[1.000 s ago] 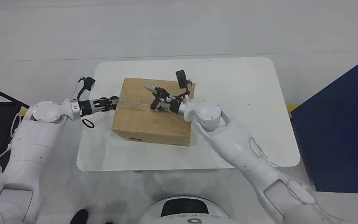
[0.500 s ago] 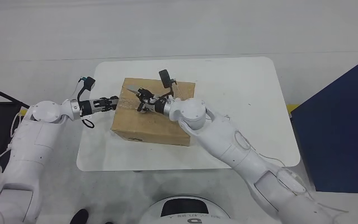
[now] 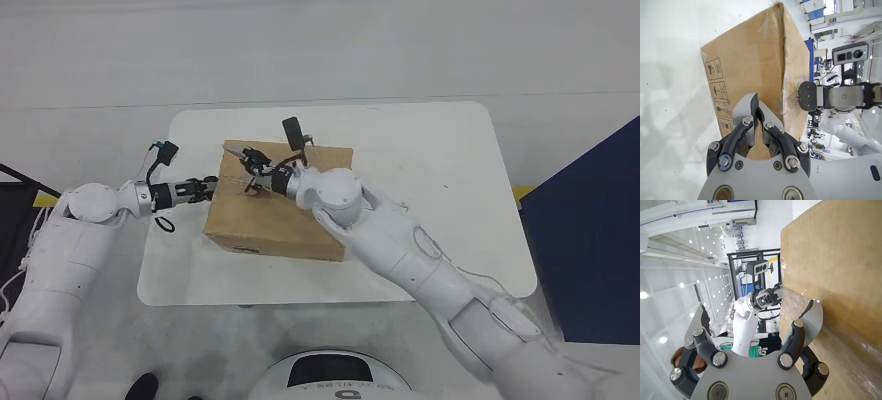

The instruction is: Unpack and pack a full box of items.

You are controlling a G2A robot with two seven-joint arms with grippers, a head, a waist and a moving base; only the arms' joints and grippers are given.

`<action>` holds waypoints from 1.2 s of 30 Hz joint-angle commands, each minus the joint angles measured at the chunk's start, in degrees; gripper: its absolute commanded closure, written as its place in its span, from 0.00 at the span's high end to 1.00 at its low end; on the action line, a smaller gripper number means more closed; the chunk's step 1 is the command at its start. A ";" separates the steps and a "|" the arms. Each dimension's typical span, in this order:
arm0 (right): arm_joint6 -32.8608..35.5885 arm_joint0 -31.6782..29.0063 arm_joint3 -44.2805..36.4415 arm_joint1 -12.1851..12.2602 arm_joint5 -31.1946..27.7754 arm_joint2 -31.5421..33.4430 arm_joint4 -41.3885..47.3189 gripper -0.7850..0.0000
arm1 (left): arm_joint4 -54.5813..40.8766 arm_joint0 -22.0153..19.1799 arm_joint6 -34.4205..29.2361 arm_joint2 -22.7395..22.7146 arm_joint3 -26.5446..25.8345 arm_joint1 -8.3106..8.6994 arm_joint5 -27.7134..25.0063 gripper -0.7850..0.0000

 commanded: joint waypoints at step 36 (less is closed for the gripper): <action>7.27 -12.17 -10.68 2.80 3.90 10.76 -11.84 1.00 | -1.66 2.69 -0.43 -2.21 -4.93 0.33 2.45 0.00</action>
